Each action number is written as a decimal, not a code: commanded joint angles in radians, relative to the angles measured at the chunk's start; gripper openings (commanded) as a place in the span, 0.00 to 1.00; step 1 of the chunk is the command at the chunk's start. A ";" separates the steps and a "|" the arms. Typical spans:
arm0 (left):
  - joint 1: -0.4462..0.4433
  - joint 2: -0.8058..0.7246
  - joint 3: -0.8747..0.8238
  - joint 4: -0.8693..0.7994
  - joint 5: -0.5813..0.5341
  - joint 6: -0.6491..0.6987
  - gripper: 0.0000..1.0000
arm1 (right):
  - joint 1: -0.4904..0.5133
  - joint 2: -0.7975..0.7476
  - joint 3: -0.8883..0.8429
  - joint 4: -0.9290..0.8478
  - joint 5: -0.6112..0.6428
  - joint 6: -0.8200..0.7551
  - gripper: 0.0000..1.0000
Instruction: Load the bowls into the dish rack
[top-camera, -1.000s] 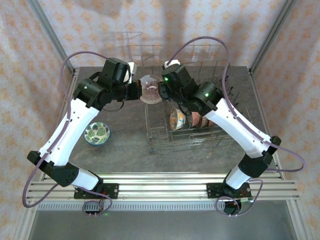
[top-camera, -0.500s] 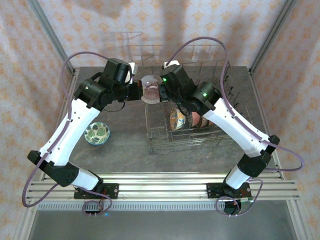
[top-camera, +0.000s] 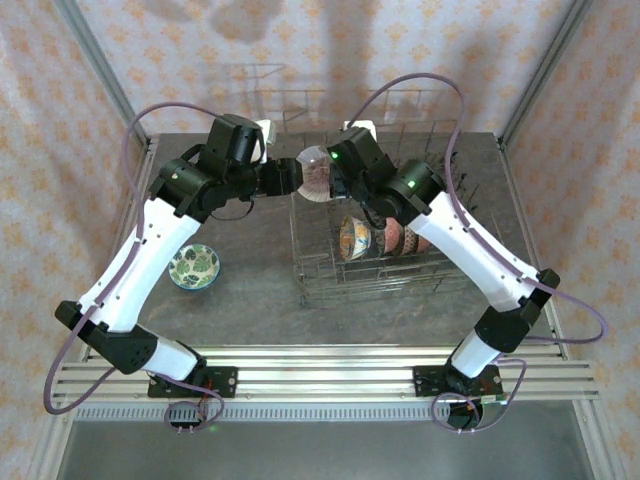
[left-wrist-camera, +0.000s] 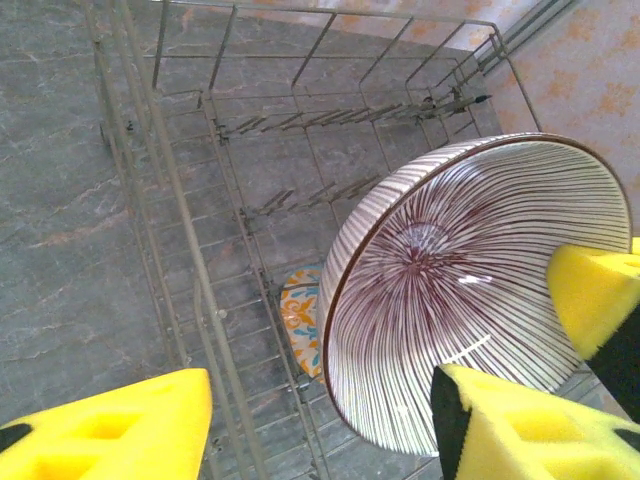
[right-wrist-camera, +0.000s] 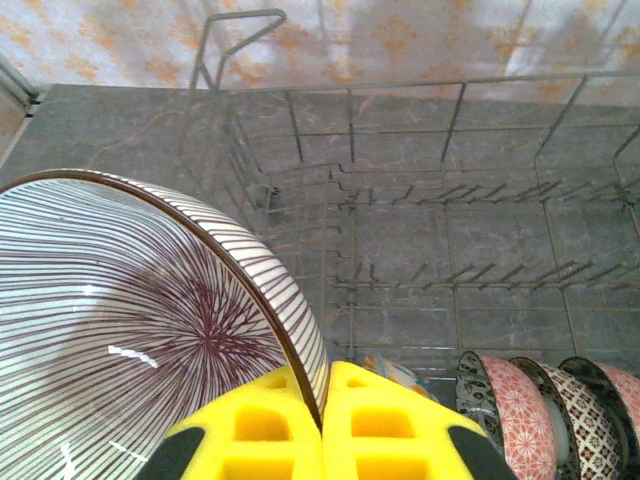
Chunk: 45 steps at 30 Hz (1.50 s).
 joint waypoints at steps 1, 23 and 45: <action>0.000 -0.020 -0.009 0.038 -0.017 -0.002 0.64 | -0.031 -0.003 -0.020 0.018 0.011 0.048 0.00; 0.215 -0.098 -0.335 0.097 0.117 0.009 0.71 | -0.482 0.172 -0.087 -0.035 0.492 -0.182 0.00; 0.311 -0.090 -0.422 0.109 0.158 0.030 0.72 | -0.554 0.488 0.133 0.049 0.722 -0.471 0.00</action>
